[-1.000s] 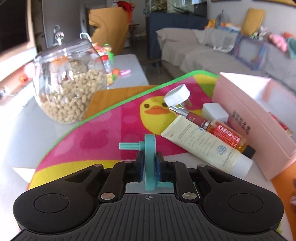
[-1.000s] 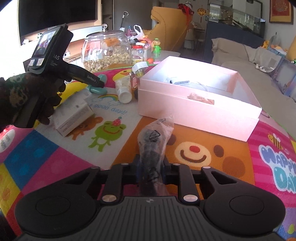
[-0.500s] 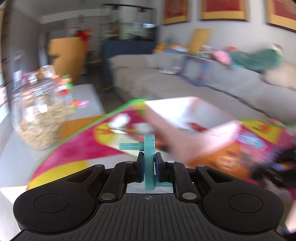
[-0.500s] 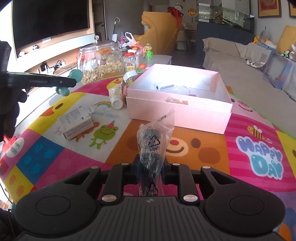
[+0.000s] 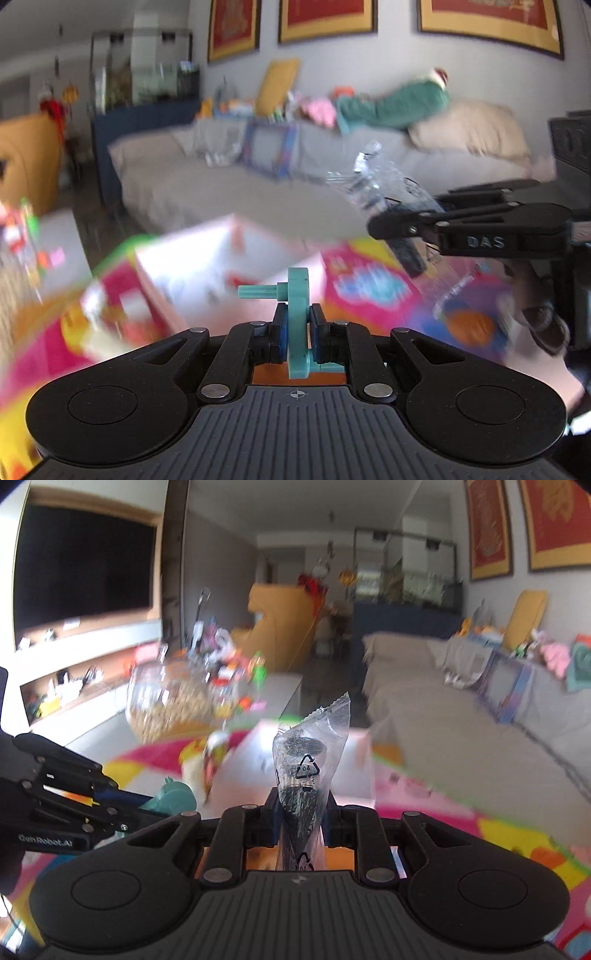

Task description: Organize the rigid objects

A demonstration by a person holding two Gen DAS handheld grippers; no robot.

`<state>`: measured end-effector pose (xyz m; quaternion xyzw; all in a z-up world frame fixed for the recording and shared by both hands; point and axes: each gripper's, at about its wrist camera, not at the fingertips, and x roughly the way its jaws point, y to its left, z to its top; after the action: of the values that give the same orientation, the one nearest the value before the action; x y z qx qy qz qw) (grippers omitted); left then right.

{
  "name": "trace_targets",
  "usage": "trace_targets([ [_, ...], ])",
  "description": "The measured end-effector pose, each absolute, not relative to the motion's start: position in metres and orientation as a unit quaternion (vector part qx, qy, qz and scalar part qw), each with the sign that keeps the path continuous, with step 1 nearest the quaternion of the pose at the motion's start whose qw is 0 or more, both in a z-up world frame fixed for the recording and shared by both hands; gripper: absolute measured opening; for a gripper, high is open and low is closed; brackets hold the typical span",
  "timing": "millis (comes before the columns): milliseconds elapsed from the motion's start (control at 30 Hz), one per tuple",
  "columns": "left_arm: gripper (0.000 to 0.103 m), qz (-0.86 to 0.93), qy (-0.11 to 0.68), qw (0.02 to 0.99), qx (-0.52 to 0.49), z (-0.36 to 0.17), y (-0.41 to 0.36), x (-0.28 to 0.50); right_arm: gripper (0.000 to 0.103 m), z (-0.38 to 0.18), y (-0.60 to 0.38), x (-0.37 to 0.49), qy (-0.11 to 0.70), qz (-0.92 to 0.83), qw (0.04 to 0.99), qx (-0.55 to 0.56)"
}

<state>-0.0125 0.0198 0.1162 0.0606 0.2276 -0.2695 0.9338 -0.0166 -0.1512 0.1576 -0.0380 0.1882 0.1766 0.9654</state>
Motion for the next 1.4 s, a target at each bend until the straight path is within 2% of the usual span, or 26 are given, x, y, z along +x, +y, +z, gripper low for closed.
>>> trace_targets([
  [200, 0.014, -0.239, 0.192, 0.952, 0.025, 0.148, 0.022, 0.061, 0.02, 0.194, -0.149, 0.055, 0.168, 0.184, 0.969, 0.0],
  [367, 0.015, -0.235, 0.234, 0.943, -0.033, 0.148, 0.029, 0.122, 0.022, 0.199, -0.144, 0.124, 0.213, 0.193, 0.958, 0.018],
  [433, 0.016, -0.229, 0.245, 0.941, -0.05, 0.141, 0.035, 0.134, 0.04, 0.196, -0.144, 0.14, 0.227, 0.172, 0.958, 0.024],
  [533, 0.016, -0.228, 0.257, 0.938, -0.057, 0.129, 0.046, 0.139, 0.049, 0.184, -0.144, 0.142, 0.222, 0.165, 0.961, 0.012],
  [800, 0.016, -0.144, 0.31, 0.937, -0.077, 0.083, 0.107, 0.104, 0.05, 0.146, -0.137, 0.152, 0.27, 0.171, 0.948, 0.002],
  [1033, 0.016, -0.055, 0.344, 0.934, -0.075, 0.063, 0.161, 0.054, 0.05, 0.126, -0.054, 0.16, 0.323, 0.266, 0.908, -0.027],
  [1133, 0.016, -0.078, 0.34, 0.93, -0.112, 0.06, 0.17, 0.027, 0.05, 0.116, -0.005, 0.17, 0.357, 0.299, 0.884, -0.044],
  [1267, 0.016, -0.154, 0.352, 0.919, -0.086, 0.055, 0.155, -0.007, 0.05, 0.096, 0.06, 0.182, 0.397, 0.307, 0.86, -0.094],
  [1400, 0.016, -0.208, 0.392, 0.89, -0.108, 0.036, 0.147, -0.021, 0.049, 0.092, 0.106, 0.209, 0.395, 0.287, 0.862, -0.134],
])
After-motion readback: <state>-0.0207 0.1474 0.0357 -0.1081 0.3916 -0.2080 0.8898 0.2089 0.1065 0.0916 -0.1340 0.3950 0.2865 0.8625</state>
